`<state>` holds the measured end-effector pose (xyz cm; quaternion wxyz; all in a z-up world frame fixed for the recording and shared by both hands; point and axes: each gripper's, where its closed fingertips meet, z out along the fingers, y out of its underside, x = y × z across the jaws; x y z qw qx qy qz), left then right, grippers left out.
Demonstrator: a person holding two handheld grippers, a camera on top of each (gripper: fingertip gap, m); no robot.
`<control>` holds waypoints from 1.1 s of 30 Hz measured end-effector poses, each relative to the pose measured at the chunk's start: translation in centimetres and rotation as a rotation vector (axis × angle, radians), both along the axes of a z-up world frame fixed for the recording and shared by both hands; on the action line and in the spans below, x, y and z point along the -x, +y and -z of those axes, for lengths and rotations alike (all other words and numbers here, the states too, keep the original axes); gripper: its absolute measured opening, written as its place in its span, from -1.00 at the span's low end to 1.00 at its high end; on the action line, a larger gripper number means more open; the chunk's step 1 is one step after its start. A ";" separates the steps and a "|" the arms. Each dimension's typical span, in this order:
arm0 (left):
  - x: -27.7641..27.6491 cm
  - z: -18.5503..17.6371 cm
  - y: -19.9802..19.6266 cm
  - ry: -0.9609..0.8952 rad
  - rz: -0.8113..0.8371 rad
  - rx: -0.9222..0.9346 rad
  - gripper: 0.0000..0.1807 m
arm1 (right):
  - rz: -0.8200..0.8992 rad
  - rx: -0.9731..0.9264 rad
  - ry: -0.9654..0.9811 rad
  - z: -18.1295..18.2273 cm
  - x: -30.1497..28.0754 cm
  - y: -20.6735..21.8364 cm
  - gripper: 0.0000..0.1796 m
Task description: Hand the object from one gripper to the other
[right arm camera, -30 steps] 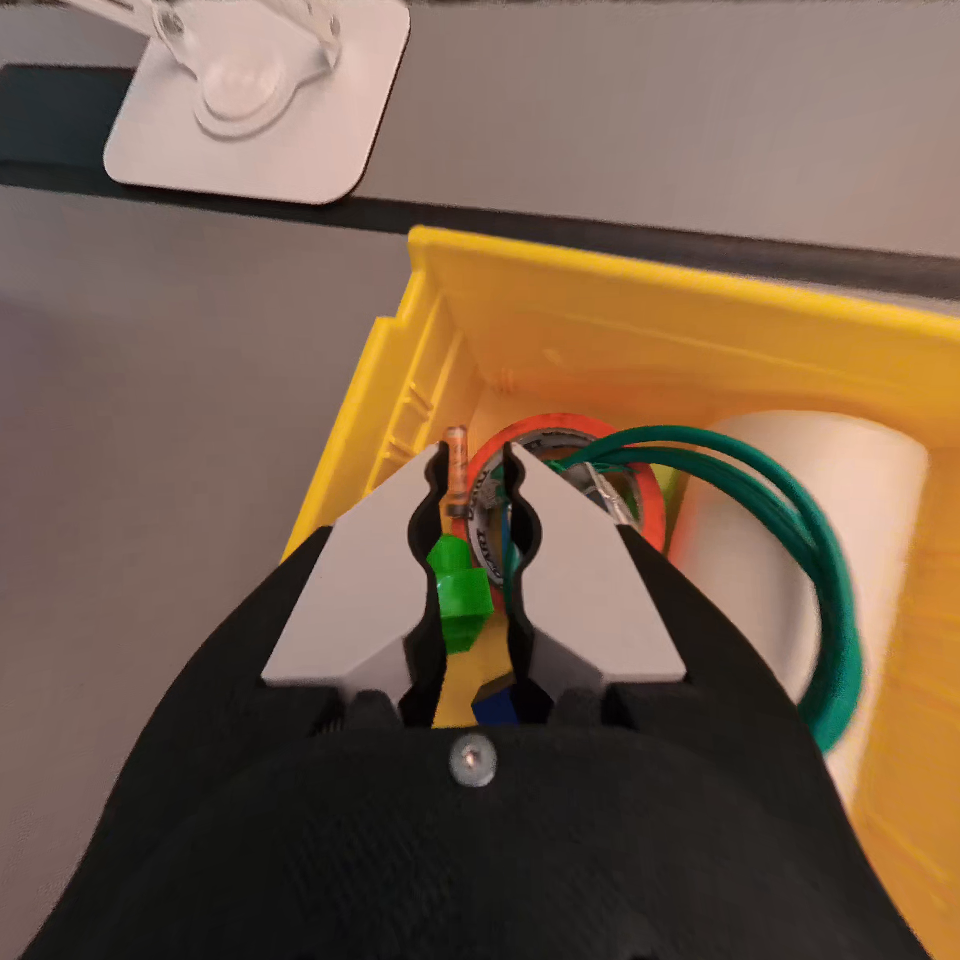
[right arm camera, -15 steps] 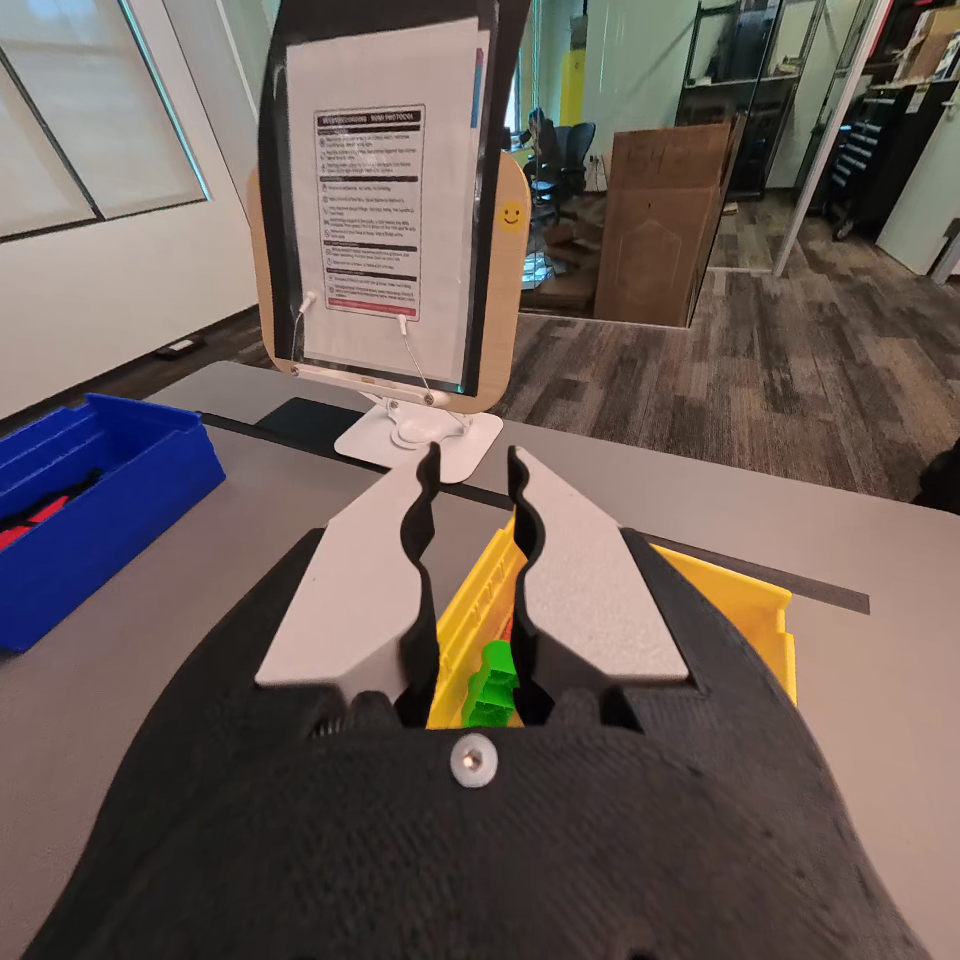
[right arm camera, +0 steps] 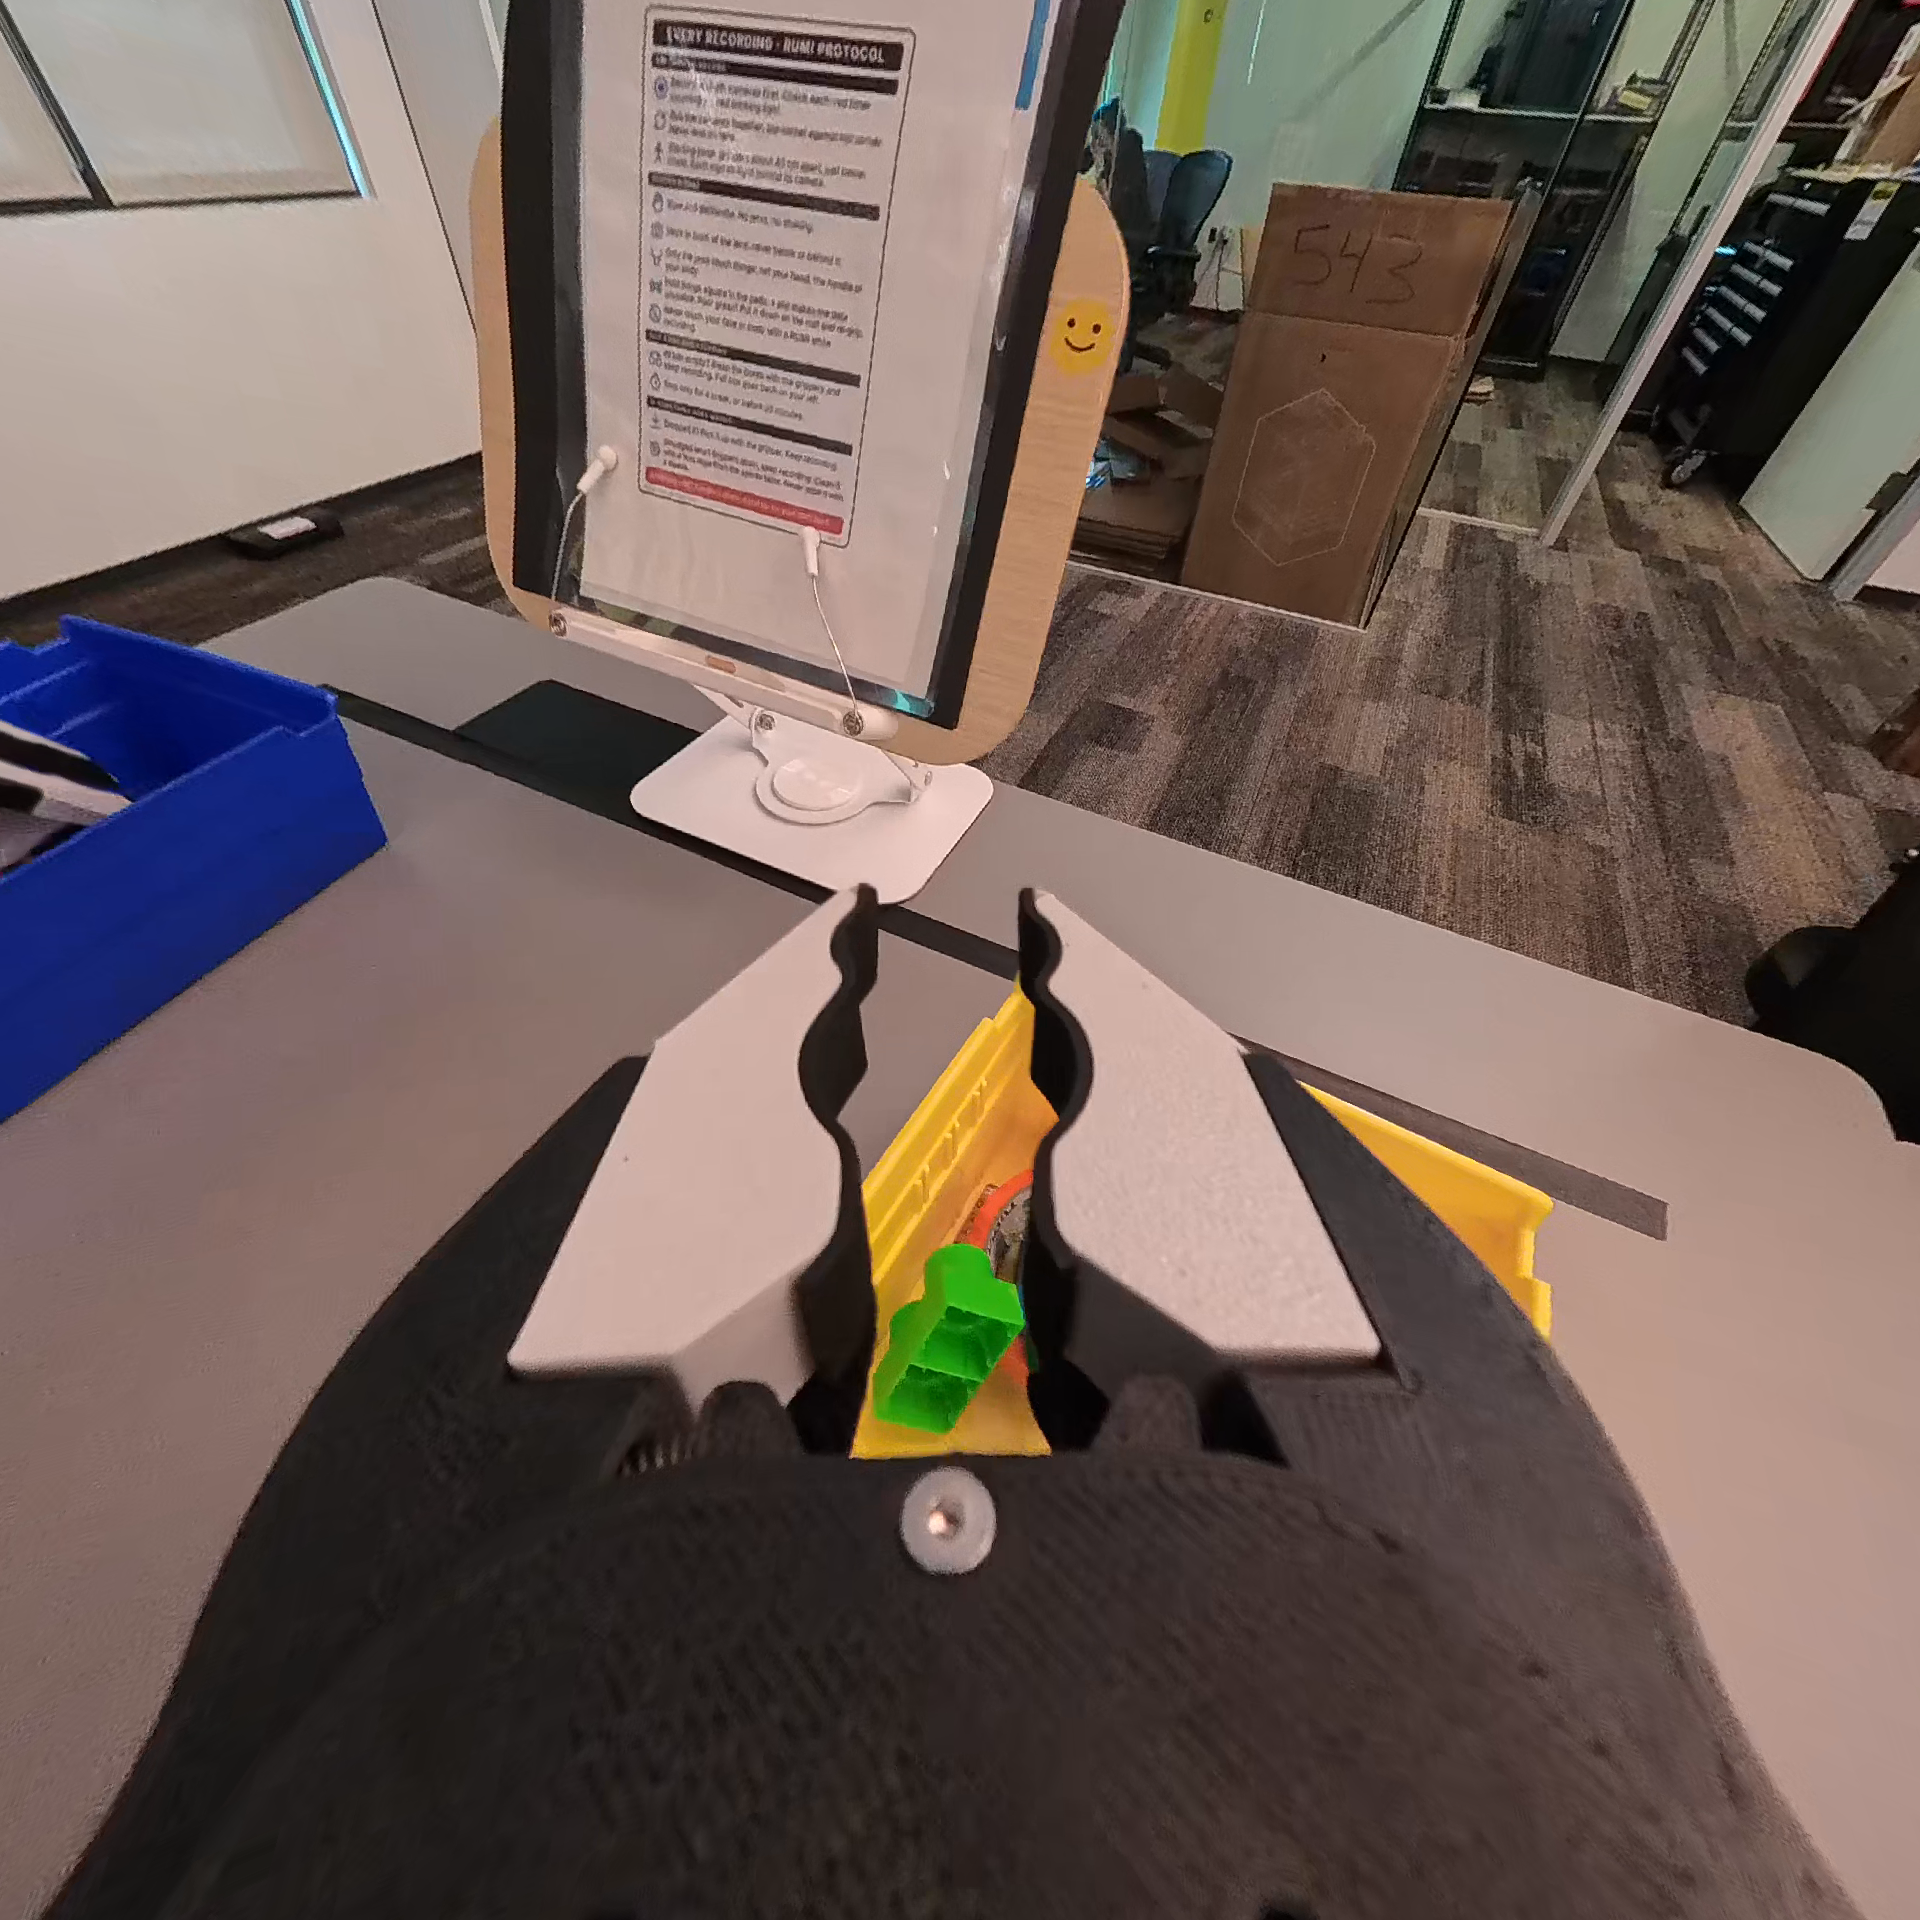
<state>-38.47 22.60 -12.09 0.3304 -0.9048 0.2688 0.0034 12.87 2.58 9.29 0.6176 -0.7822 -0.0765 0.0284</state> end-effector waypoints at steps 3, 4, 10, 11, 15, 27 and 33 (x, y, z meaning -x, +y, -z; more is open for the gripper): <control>0.4 1.4 0.1 0.015 -0.013 0.028 -0.54 | 0.009 0.006 -0.014 0.1 -0.1 0.1 -0.71; 0.6 1.6 0.3 0.023 -0.018 0.024 -0.55 | 0.011 0.007 -0.016 0.2 -0.1 0.1 -0.71; 0.5 2.3 0.4 0.017 -0.002 0.025 -0.75 | 0.003 0.019 -0.028 0.4 0.2 0.2 -0.71; 0.4 2.5 0.3 0.005 0.000 0.037 -0.79 | 0.004 0.020 -0.032 0.4 0.2 0.2 -0.71; 0.3 2.5 0.2 -0.016 0.016 0.049 -0.81 | 0.004 0.019 -0.037 0.3 0.2 0.1 -0.72; -9.5 -17.2 -6.2 -0.823 0.352 -0.203 -0.82 | -0.201 -0.205 -0.268 -3.1 7.8 0.2 -0.70; -14.8 -26.6 -17.3 -1.440 0.823 0.114 -0.82 | -0.519 -0.484 -0.453 -4.7 19.3 -2.1 -0.51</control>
